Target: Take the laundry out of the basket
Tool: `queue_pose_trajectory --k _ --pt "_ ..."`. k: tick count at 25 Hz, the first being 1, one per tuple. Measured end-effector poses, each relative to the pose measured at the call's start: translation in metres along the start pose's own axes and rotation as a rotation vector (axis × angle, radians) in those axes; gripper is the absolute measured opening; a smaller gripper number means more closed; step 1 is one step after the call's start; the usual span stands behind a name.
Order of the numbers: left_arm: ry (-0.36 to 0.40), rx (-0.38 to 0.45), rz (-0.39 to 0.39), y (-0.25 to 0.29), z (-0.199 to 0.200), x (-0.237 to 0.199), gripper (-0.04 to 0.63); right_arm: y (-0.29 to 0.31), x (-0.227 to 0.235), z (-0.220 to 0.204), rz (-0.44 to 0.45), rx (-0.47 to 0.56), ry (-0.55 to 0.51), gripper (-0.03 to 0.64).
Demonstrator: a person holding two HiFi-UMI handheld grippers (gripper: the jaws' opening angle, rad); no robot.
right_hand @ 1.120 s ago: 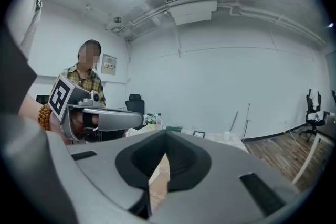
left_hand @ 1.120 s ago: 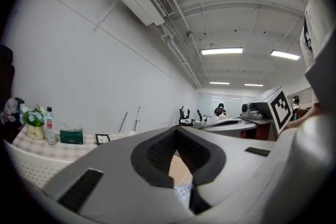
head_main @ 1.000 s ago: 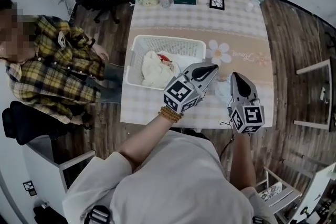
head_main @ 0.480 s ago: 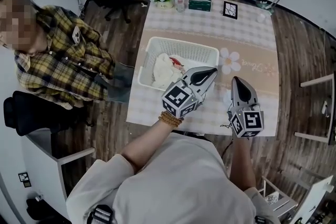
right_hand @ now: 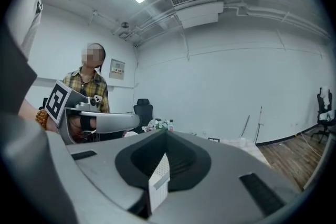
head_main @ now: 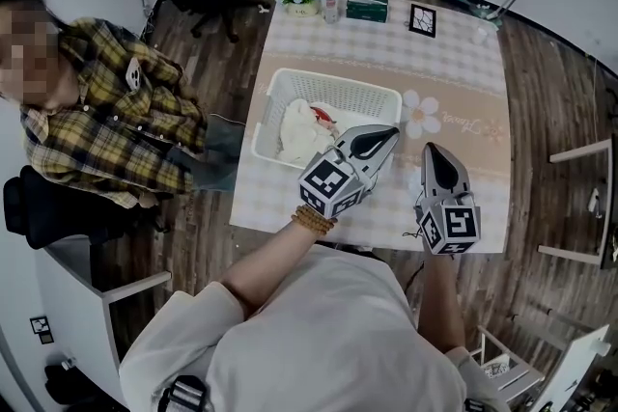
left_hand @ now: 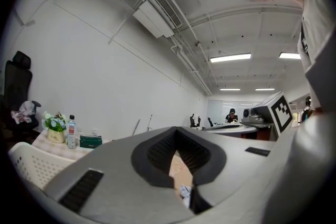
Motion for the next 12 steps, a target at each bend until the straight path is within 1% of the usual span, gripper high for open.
queue_pose_trajectory --k 5,12 --pt "0.008 0.005 -0.001 0.0009 0.0028 -0.0006 0.026 0.0013 0.0013 -0.0013 -0.012 -0.006 0.002 0.018" --pt "0.009 0.007 0.026 -0.0075 0.0037 -0.0077 0.026 0.0086 -0.0045 -0.0015 -0.003 -0.007 0.0 0.018"
Point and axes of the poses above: the fingertips, and each gripper's own axes: y forward along the fingers, x to its right, z out of its top, the point moved 4 cm from there along -y, backward along the fingers, and after that the axes turned 5 degrees about -z, right-handed, at the moved point
